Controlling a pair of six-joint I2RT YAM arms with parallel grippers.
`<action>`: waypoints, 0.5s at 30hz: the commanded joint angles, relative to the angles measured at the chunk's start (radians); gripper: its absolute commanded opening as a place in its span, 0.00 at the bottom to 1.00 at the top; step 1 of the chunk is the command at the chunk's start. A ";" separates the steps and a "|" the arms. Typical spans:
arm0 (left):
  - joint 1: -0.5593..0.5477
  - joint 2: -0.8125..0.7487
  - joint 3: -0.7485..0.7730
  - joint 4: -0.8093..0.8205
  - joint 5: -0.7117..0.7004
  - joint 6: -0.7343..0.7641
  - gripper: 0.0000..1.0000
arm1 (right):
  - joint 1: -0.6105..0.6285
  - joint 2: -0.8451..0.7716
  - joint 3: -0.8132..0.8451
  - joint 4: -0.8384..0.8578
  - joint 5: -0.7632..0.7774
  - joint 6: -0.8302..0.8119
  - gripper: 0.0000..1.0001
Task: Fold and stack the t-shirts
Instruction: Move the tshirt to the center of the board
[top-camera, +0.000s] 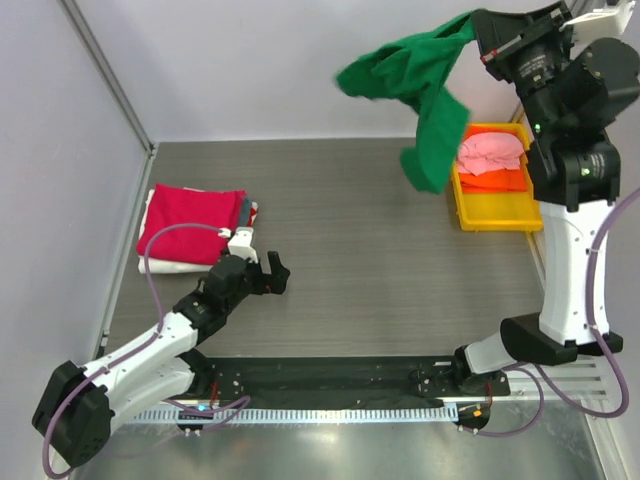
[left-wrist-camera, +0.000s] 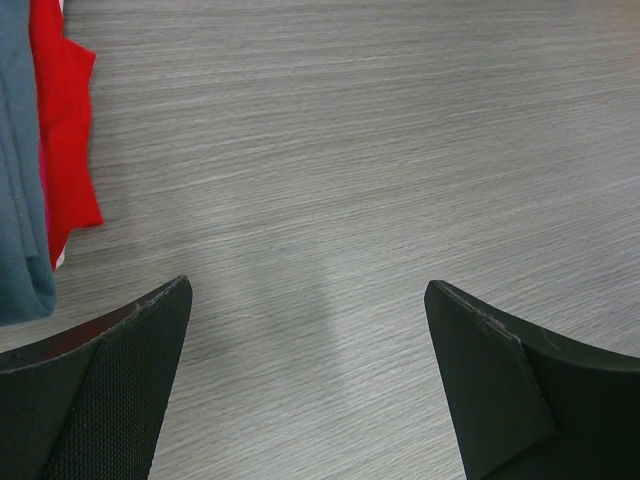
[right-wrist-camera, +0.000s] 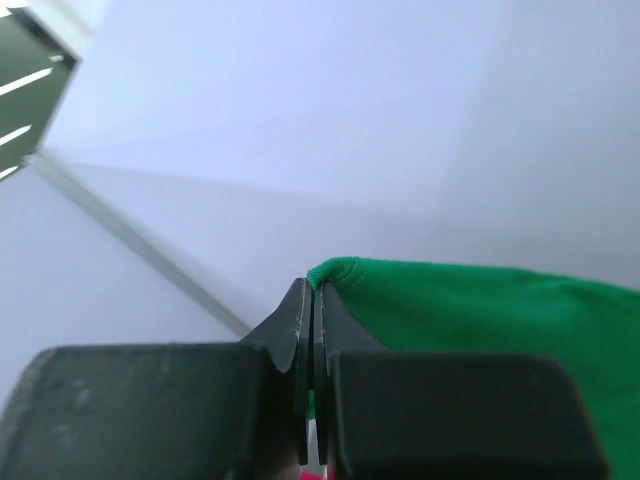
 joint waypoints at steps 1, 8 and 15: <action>-0.004 -0.034 0.012 0.027 -0.029 -0.005 1.00 | -0.007 -0.025 -0.005 -0.036 -0.270 0.092 0.01; -0.004 -0.072 0.003 0.015 -0.063 -0.015 1.00 | -0.007 -0.419 -0.693 -0.036 -0.192 0.014 0.03; -0.002 -0.129 -0.017 -0.014 -0.166 -0.061 1.00 | -0.007 -0.780 -1.411 -0.091 -0.198 0.043 0.88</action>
